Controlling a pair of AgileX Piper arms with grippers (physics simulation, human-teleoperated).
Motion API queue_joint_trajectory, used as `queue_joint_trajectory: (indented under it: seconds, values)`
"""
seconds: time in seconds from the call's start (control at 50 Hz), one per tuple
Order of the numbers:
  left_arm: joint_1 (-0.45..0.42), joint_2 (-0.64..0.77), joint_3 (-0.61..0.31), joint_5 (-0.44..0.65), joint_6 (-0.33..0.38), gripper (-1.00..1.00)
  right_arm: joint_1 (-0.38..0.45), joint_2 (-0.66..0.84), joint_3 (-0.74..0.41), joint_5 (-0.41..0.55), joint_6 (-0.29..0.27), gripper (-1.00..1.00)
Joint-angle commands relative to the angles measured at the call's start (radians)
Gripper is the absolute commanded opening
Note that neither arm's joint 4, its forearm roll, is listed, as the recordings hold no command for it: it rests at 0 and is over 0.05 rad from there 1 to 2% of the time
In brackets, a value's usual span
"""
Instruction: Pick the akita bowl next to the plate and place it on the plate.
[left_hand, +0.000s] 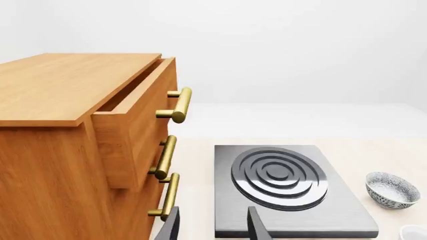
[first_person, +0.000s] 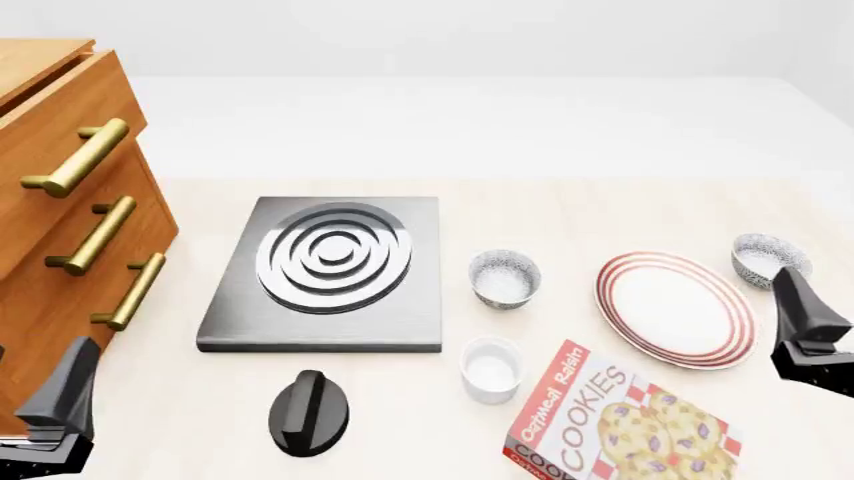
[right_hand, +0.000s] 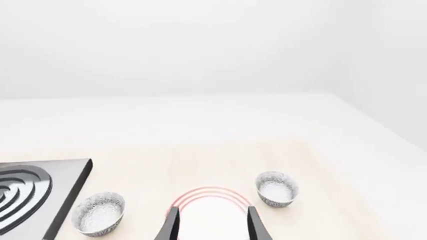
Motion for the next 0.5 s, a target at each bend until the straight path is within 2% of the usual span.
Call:
queue_joint_trajectory:
  seconds: [0.02, 0.16, 0.38, 0.42, 0.5]
  values:
    - [0.000, 0.000, 0.000, 0.000, 0.000, 1.00, -0.059, 0.201, -0.079, -0.091, 0.004, 1.00]
    - [0.000, 0.000, 0.000, 0.000, 0.000, 1.00, -0.084, 0.268, -0.129, -0.116, 0.008, 1.00]
    - [0.000, 0.000, 0.000, 0.000, 0.000, 1.00, -0.159, 0.452, -0.240, -0.152, -0.007, 1.00]
    - [0.000, 0.000, 0.000, 0.000, 0.000, 1.00, -0.169, 0.484, -0.272, -0.144, 0.010, 1.00]
    - [0.000, 0.000, 0.000, 0.000, 0.000, 1.00, -0.188, 0.520, -0.299, -0.154, 0.009, 1.00]
